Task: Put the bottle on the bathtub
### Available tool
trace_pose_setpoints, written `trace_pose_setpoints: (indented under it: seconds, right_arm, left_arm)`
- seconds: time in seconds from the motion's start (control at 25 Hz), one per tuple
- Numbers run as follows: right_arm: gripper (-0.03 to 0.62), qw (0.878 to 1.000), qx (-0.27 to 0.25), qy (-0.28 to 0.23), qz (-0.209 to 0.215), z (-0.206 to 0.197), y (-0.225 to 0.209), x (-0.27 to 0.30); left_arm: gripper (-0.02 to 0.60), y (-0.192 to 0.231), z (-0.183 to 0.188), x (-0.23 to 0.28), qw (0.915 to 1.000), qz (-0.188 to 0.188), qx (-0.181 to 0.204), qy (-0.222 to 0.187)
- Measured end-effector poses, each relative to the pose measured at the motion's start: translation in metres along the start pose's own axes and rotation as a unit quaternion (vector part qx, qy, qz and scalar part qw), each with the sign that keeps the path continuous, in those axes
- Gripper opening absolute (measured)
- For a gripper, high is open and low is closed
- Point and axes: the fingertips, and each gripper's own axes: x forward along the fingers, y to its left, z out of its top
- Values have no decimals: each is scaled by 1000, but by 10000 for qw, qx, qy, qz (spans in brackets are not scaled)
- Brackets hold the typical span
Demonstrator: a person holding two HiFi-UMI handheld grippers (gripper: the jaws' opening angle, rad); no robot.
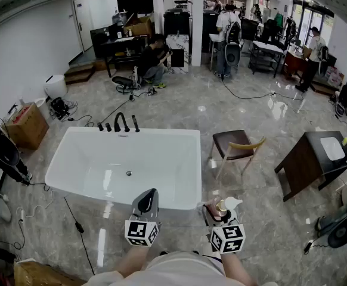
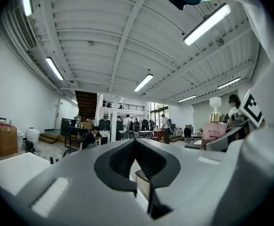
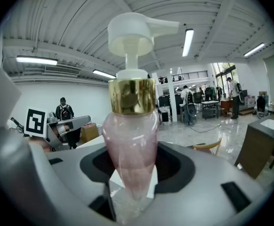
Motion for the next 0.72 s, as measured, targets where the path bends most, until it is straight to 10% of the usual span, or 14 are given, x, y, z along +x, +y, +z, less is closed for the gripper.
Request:
trace_pose_setpoints:
  seconds: [0.72]
  right_arm:
    - [216, 10000, 16, -9, 25, -1, -1, 0]
  left_arm:
    - [8, -4, -11, 3, 9998, -81, -67, 165]
